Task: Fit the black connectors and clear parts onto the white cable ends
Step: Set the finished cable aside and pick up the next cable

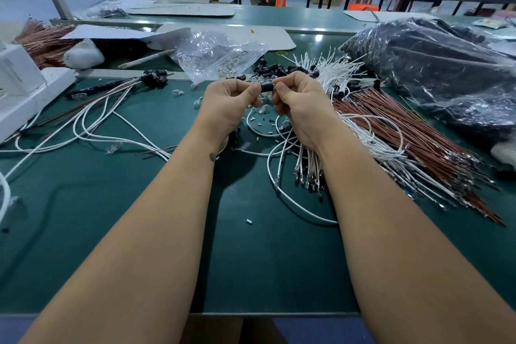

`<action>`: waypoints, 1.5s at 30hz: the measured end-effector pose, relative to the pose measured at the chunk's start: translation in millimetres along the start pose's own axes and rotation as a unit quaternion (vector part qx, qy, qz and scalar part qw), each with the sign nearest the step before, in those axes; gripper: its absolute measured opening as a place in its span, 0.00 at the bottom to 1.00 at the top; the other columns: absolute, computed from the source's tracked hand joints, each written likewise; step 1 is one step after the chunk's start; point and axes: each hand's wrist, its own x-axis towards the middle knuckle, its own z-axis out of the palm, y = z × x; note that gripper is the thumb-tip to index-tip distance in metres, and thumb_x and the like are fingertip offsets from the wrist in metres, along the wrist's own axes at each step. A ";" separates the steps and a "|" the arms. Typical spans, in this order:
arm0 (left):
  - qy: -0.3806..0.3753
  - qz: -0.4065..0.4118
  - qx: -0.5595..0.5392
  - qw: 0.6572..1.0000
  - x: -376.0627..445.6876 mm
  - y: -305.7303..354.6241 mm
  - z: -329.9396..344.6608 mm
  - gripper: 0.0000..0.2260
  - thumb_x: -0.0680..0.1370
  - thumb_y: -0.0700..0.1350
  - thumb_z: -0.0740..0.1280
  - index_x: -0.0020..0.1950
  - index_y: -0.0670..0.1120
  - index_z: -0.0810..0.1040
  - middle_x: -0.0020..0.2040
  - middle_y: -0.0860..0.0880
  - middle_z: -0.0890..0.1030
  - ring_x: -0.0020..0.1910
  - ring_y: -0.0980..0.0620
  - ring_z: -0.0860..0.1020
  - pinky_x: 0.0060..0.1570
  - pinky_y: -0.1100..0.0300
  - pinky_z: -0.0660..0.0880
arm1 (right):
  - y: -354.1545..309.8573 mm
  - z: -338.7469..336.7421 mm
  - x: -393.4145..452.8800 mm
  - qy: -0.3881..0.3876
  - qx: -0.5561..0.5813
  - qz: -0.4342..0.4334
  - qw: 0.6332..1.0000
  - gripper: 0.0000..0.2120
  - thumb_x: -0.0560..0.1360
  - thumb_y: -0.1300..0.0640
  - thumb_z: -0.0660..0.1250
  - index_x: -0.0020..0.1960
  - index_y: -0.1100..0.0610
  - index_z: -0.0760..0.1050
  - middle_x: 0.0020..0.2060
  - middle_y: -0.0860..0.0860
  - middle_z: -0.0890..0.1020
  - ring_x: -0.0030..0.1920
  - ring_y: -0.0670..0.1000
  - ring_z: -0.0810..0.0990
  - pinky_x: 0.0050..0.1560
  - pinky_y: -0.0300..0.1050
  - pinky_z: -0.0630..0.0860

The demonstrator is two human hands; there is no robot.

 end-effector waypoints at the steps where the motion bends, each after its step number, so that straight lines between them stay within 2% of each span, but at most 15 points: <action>1: -0.003 -0.002 -0.007 1.000 -0.5 0.8 0.5 0.08 0.77 0.41 0.69 0.38 0.44 0.78 0.32 0.48 0.78 0.19 0.63 0.68 0.23 0.75 0.63 | 0.2 0.2 -0.1 -0.001 0.003 -0.002 1.000 0.09 0.81 0.67 0.58 0.45 0.59 0.72 0.32 0.54 0.75 0.31 0.48 0.72 0.33 0.38 0.71; 6: -0.010 -0.022 -0.038 0.999 -1.2 3.0 0.6 0.08 0.78 0.41 0.68 0.38 0.45 0.77 0.26 0.54 0.77 0.19 0.60 0.62 0.20 0.69 0.60 | 1.8 1.0 0.7 -0.007 0.014 -0.004 1.000 0.08 0.81 0.67 0.58 0.45 0.58 0.72 0.33 0.54 0.75 0.32 0.48 0.72 0.33 0.38 0.71; 18: -0.042 -0.026 -0.041 0.998 0.2 1.7 -3.5 0.10 0.79 0.43 0.67 0.37 0.47 0.74 0.28 0.54 0.76 0.22 0.55 0.61 0.20 0.65 0.57 | 2.9 3.9 -1.7 -0.054 0.075 0.009 0.996 0.08 0.83 0.65 0.54 0.46 0.58 0.67 0.26 0.52 0.74 0.29 0.51 0.70 0.30 0.42 0.67; 22: -0.019 -0.001 -0.055 0.998 -0.9 0.2 5.5 0.10 0.79 0.41 0.67 0.37 0.46 0.75 0.27 0.54 0.76 0.21 0.61 0.65 0.21 0.70 0.62 | 0.7 3.8 -0.1 -0.023 0.090 -0.020 0.996 0.07 0.82 0.65 0.56 0.47 0.59 0.69 0.28 0.54 0.75 0.28 0.51 0.71 0.32 0.43 0.68; 24: -0.007 0.010 -0.028 1.000 -0.6 -1.6 12.4 0.12 0.79 0.41 0.66 0.35 0.46 0.76 0.25 0.56 0.75 0.20 0.62 0.66 0.23 0.72 0.63 | -0.6 2.7 2.8 0.000 0.112 -0.026 0.993 0.07 0.82 0.65 0.56 0.48 0.59 0.71 0.28 0.54 0.75 0.28 0.50 0.71 0.31 0.41 0.69; 27: -0.023 0.005 0.010 1.000 2.1 -3.8 14.6 0.12 0.80 0.46 0.65 0.37 0.46 0.76 0.23 0.58 0.74 0.22 0.62 0.65 0.23 0.70 0.63 | -2.8 0.6 5.1 0.002 0.158 -0.013 0.987 0.11 0.83 0.64 0.55 0.48 0.60 0.75 0.28 0.53 0.75 0.27 0.49 0.71 0.31 0.39 0.69; 31: -0.035 0.006 -0.010 0.999 3.2 -4.6 12.0 0.10 0.81 0.46 0.64 0.41 0.45 0.78 0.23 0.59 0.71 0.22 0.62 0.65 0.23 0.71 0.63 | -5.9 -1.3 5.1 0.003 0.192 0.021 0.981 0.16 0.84 0.60 0.52 0.48 0.60 0.78 0.28 0.53 0.76 0.29 0.49 0.72 0.32 0.40 0.68; 34: -0.031 0.005 -0.018 0.999 1.3 -2.4 13.9 0.09 0.81 0.45 0.64 0.42 0.45 0.78 0.22 0.59 0.71 0.22 0.62 0.66 0.23 0.72 0.63 | -7.4 2.6 3.8 0.007 0.187 0.030 0.982 0.13 0.83 0.59 0.55 0.48 0.61 0.77 0.30 0.52 0.76 0.29 0.47 0.72 0.33 0.38 0.69; 38: -0.031 0.017 -0.040 0.999 -0.9 2.0 11.1 0.07 0.79 0.43 0.66 0.46 0.41 0.80 0.23 0.58 0.71 0.22 0.61 0.64 0.24 0.72 0.62 | -8.1 5.5 3.0 0.029 0.135 0.000 0.990 0.10 0.81 0.63 0.59 0.45 0.61 0.77 0.32 0.53 0.75 0.30 0.46 0.71 0.33 0.37 0.70; 45: -0.019 0.030 -0.034 0.999 -3.6 5.1 9.3 0.06 0.79 0.42 0.67 0.42 0.44 0.80 0.22 0.58 0.71 0.23 0.62 0.66 0.25 0.72 0.63 | -7.4 6.1 -0.3 0.035 0.124 -0.009 0.992 0.09 0.81 0.62 0.61 0.45 0.61 0.78 0.34 0.53 0.76 0.33 0.47 0.72 0.36 0.39 0.71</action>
